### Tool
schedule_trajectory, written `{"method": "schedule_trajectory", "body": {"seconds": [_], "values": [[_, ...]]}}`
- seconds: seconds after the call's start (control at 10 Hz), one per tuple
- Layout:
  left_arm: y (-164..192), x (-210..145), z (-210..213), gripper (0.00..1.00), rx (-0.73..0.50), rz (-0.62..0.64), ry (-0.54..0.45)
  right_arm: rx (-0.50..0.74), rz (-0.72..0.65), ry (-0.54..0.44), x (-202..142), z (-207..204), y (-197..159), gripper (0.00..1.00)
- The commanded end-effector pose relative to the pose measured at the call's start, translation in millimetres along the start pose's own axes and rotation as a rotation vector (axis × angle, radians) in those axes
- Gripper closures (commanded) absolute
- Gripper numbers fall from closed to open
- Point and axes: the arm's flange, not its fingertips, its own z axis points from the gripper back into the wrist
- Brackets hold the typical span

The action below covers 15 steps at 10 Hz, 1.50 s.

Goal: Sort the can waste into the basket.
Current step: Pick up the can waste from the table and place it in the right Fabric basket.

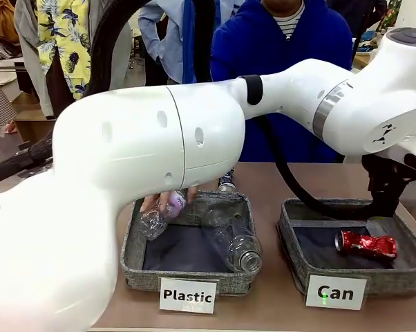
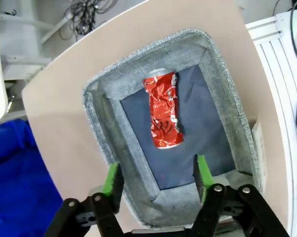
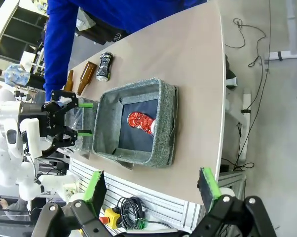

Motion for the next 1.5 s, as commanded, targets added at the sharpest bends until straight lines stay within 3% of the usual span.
{"method": "schedule_trajectory", "body": {"seconds": [0.0,0.9,1.1,1.4], "values": [[17.8,16.7,-0.3,0.0,0.005,-0.027,0.02,-0.011,0.028,-0.003,0.7,2.9,-1.8,0.0],[16.4,-2.4,22.3,0.0,-0.047,0.025,-0.018,0.0,0.035,-0.009,0.4,-1.2,2.5,0.0],[8.0,-39.9,62.2,0.0,-0.09,0.054,0.001,0.028,0.056,0.013,1.3,-13.5,18.0,0.0],[-19.9,-151.7,150.9,0.0,-0.163,0.145,-0.034,0.104,0.143,0.12,4.8,-61.2,78.3,0.0]]}}
